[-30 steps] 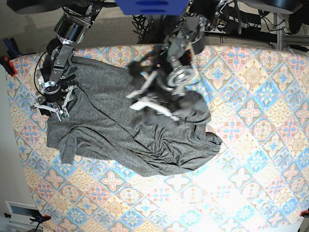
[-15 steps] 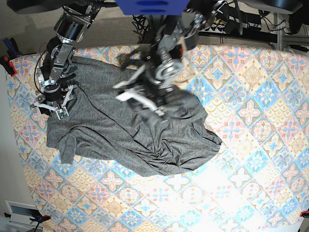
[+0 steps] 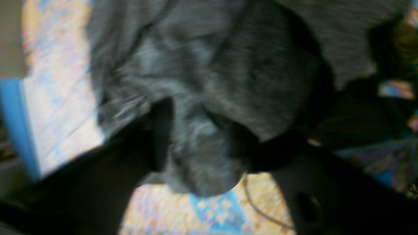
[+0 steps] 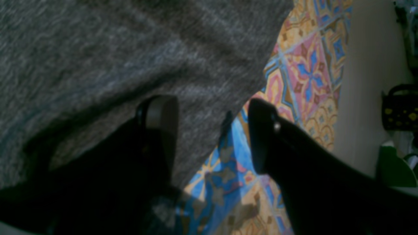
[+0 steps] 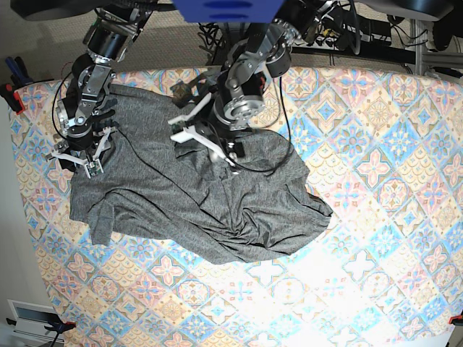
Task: Layout the t-shirt on the table in an organized manner, then fold the t-shirt properly
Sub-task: 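Release the fabric and regrasp the shirt body with the left gripper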
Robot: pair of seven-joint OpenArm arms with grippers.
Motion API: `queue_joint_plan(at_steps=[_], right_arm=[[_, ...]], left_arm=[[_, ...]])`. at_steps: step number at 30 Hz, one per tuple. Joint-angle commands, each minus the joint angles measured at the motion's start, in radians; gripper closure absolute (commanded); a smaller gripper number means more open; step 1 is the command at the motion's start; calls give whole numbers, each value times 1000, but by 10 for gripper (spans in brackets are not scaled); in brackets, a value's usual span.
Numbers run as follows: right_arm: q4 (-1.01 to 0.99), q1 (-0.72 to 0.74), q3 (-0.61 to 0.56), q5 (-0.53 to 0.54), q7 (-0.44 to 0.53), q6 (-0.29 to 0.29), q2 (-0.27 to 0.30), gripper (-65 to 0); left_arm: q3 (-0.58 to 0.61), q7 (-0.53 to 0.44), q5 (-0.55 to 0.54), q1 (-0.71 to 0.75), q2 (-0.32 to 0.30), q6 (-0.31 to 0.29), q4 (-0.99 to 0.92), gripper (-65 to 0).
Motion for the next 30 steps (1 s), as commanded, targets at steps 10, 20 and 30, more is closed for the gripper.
queue_joint_plan(at_steps=[10, 20, 30], right_arm=[[-30, -39, -1, -66, -127, 108, -16, -349], [-30, -39, -3, -66, -127, 108, -16, -349], [-30, -56, -4, -68, -127, 108, -16, -349]], left_arm=[[25, 12, -2, 42, -228, 8, 105, -365], [-48, 6, -9, 63, -294, 8, 103, -333], [-99, 5, -1, 77, -346, 8, 105, -442]])
